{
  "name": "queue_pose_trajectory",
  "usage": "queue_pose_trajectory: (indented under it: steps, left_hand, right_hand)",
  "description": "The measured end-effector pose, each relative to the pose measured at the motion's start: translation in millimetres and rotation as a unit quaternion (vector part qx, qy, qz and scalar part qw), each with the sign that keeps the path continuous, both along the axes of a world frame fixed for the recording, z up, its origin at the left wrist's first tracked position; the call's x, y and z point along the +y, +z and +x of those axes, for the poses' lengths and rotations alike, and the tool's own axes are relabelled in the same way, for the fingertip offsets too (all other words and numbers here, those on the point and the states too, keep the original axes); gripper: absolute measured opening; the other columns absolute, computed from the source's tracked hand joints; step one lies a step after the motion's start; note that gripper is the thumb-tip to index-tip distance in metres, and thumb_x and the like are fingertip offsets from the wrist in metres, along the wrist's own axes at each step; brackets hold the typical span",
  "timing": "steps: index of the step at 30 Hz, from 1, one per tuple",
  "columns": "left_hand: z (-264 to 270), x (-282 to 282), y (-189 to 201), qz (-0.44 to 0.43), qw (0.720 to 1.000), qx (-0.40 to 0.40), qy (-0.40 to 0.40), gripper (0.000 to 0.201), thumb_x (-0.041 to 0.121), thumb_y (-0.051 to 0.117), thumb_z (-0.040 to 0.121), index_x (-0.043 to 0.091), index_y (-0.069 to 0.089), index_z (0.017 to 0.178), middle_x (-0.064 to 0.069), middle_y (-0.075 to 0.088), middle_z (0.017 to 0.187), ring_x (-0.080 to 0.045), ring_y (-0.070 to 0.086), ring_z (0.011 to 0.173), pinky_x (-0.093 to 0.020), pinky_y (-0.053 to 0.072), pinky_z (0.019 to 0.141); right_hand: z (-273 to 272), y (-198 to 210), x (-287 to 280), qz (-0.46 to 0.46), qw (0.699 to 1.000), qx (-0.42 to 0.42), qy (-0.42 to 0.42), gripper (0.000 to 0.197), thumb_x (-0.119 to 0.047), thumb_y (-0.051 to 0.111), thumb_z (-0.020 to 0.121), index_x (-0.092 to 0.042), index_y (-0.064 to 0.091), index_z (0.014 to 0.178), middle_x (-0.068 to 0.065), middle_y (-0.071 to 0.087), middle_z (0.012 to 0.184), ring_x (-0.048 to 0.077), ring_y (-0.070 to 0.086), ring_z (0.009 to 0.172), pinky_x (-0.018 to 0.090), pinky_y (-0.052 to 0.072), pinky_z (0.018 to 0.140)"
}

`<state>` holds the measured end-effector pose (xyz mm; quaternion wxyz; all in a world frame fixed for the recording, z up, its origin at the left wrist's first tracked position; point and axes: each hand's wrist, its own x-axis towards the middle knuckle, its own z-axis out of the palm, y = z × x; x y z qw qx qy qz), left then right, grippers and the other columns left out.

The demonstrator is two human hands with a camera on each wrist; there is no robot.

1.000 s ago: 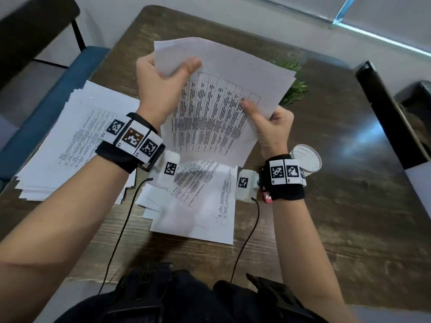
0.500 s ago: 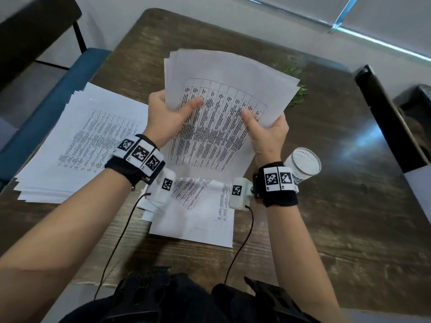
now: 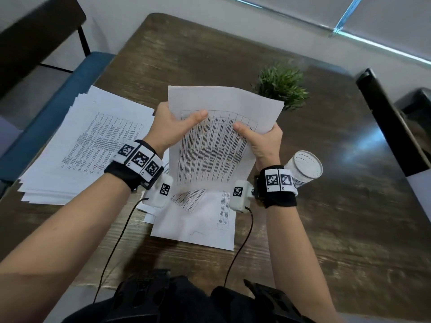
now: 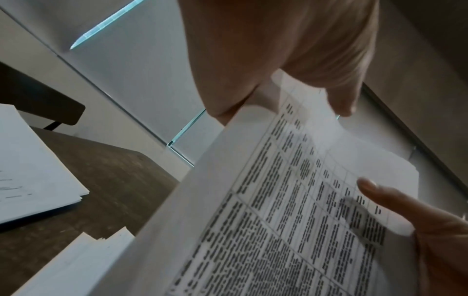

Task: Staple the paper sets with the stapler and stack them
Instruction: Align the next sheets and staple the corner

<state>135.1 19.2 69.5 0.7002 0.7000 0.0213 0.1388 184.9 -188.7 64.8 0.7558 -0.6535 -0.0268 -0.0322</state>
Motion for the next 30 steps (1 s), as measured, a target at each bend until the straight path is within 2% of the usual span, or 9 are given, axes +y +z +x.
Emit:
queue_pose_trajectory:
  steps: [7,12,15,18,21,23,25,27,30]
  left_hand:
    - [-1,-10,18,-0.037,0.996,-0.049,0.065,0.014,0.014,0.078,0.081,0.020,0.067,0.087,0.013,0.074,0.080,-0.006,0.072,0.083,-0.022,0.056,0.068]
    - [-3,-5,-2,-0.049,0.997,-0.012,0.052,0.022,0.021,0.080,0.080,0.013,0.072,0.098,-0.006,0.075,0.096,-0.021,0.072,0.094,-0.043,0.058,0.081]
    - [-6,-2,-30,-0.019,0.999,0.032,0.039,0.021,0.026,0.080,0.079,0.021,0.073,0.098,-0.008,0.074,0.100,-0.028,0.071,0.096,-0.055,0.056,0.082]
    - [-10,-3,-52,0.010,0.998,0.047,0.046,0.019,0.024,0.078,0.080,0.019,0.069,0.096,-0.009,0.074,0.098,-0.013,0.071,0.090,-0.045,0.058,0.083]
    - [-12,-7,-61,0.017,0.997,0.044,0.058,0.019,0.025,0.077,0.080,0.026,0.066,0.096,0.005,0.071,0.094,0.002,0.068,0.085,-0.022,0.056,0.075]
    - [-10,-8,-60,0.020,0.995,0.054,0.077,0.022,0.026,0.077,0.080,0.026,0.066,0.100,0.008,0.071,0.094,0.005,0.067,0.083,-0.018,0.055,0.073]
    - [-9,-5,-54,0.044,0.991,0.078,0.100,0.026,0.028,0.077,0.081,0.024,0.065,0.103,0.002,0.072,0.089,0.005,0.062,0.067,-0.016,0.054,0.063]
    - [-9,2,-50,0.083,0.985,0.106,0.105,0.028,0.032,0.077,0.081,0.020,0.066,0.103,-0.002,0.072,0.083,-0.002,0.060,0.062,-0.023,0.055,0.058]
    - [-12,16,-58,0.115,0.972,0.187,0.078,0.027,0.032,0.077,0.080,0.019,0.065,0.100,0.005,0.068,0.081,-0.008,0.064,0.074,-0.024,0.052,0.064]
  right_hand:
    - [3,8,8,0.012,0.997,-0.081,0.002,0.027,0.011,0.078,0.070,-0.002,0.069,0.092,-0.004,0.075,0.082,0.015,0.071,0.084,0.032,0.058,0.077]
    - [-1,-16,9,-0.013,0.998,-0.054,0.004,0.029,0.011,0.079,0.069,-0.007,0.070,0.089,-0.007,0.075,0.080,0.013,0.072,0.083,0.032,0.058,0.080]
    - [-9,-37,8,-0.017,1.000,-0.010,0.008,0.031,0.013,0.079,0.068,-0.008,0.071,0.089,-0.005,0.075,0.081,0.014,0.072,0.084,0.033,0.058,0.082]
    - [-13,-46,8,-0.024,1.000,0.005,0.009,0.031,0.011,0.080,0.068,-0.012,0.071,0.087,-0.008,0.075,0.080,0.010,0.072,0.084,0.028,0.058,0.080]
    - [-13,-45,8,-0.031,0.999,0.008,0.008,0.028,0.006,0.081,0.070,-0.010,0.071,0.091,-0.005,0.075,0.085,0.013,0.072,0.088,0.032,0.058,0.082]
    - [-8,-45,4,-0.067,0.997,0.016,0.017,0.028,-0.001,0.082,0.073,-0.005,0.071,0.098,0.002,0.074,0.094,0.017,0.071,0.094,0.037,0.058,0.086]
    - [1,-51,-8,-0.119,0.991,0.050,0.040,0.026,-0.014,0.082,0.077,-0.008,0.072,0.100,0.007,0.074,0.099,0.021,0.071,0.097,0.044,0.057,0.088]
    - [8,-56,-23,-0.185,0.978,0.077,0.056,0.027,-0.033,0.079,0.079,-0.012,0.074,0.096,0.005,0.075,0.097,0.021,0.071,0.096,0.048,0.057,0.086]
    - [15,-70,-55,-0.395,0.913,0.097,0.024,0.046,-0.050,0.071,0.080,-0.013,0.073,0.107,0.000,0.072,0.105,0.016,0.066,0.099,0.033,0.052,0.091]
